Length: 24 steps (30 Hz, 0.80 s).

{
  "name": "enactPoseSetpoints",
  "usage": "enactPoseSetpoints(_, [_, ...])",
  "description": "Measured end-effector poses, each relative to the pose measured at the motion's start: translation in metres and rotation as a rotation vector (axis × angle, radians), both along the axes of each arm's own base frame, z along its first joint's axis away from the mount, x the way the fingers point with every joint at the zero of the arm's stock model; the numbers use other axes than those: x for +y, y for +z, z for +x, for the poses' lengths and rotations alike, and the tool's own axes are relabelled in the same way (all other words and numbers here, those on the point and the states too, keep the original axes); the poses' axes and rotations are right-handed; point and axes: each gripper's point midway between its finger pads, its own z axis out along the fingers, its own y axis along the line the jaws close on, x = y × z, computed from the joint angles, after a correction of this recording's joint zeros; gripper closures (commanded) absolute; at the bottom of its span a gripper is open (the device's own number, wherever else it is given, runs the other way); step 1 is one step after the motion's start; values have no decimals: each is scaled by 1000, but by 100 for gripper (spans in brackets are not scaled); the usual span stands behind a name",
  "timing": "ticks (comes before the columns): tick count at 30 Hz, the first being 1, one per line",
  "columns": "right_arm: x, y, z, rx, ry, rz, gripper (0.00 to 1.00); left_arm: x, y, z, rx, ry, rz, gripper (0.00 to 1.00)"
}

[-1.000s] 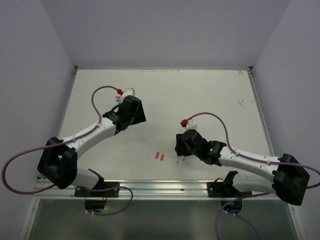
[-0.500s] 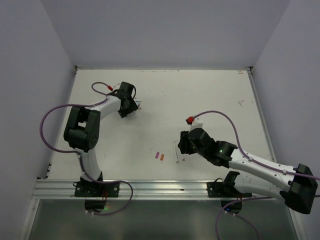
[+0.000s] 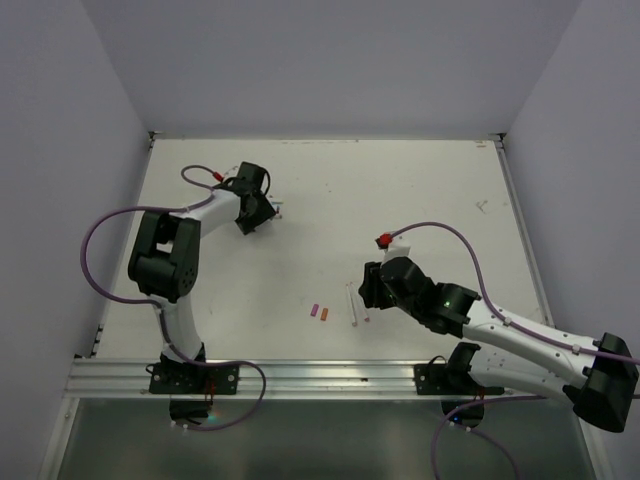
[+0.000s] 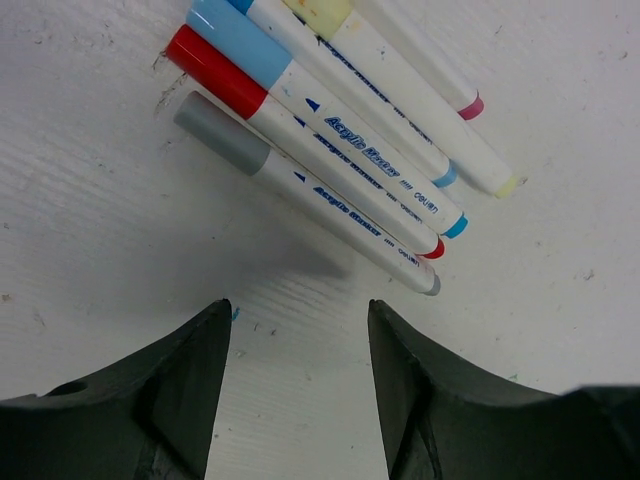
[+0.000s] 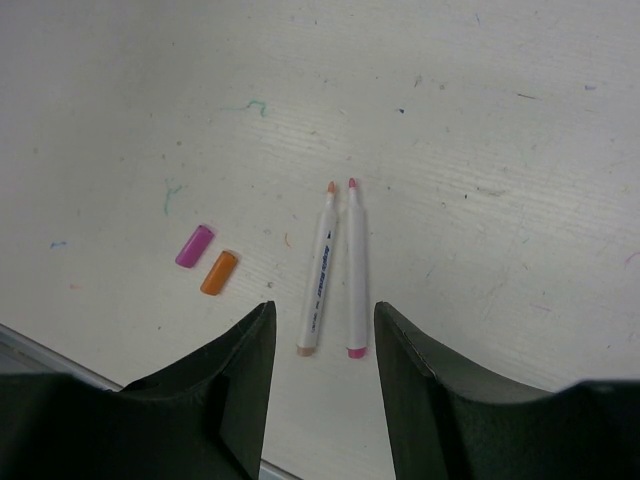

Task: Open the pen caps

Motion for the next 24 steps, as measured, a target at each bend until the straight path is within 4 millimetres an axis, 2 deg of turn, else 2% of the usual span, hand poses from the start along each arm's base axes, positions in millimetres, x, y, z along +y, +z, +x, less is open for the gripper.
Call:
enactPoseSetpoints(9, [-1,-1,-1,1,0,-2,52,6,15,22,-26,78,2,38])
enactPoseSetpoints(16, [-2,4,-1,-11,-2,15,52,12,7,26,25,121,35,39])
enactPoseSetpoints(20, [-2,4,-1,-10,-3,14,52,15,-2,21,62,132,57,40])
enactPoseSetpoints(24, [-2,4,-1,-10,-3,14,52,17,-2,23,66,147,65,40])
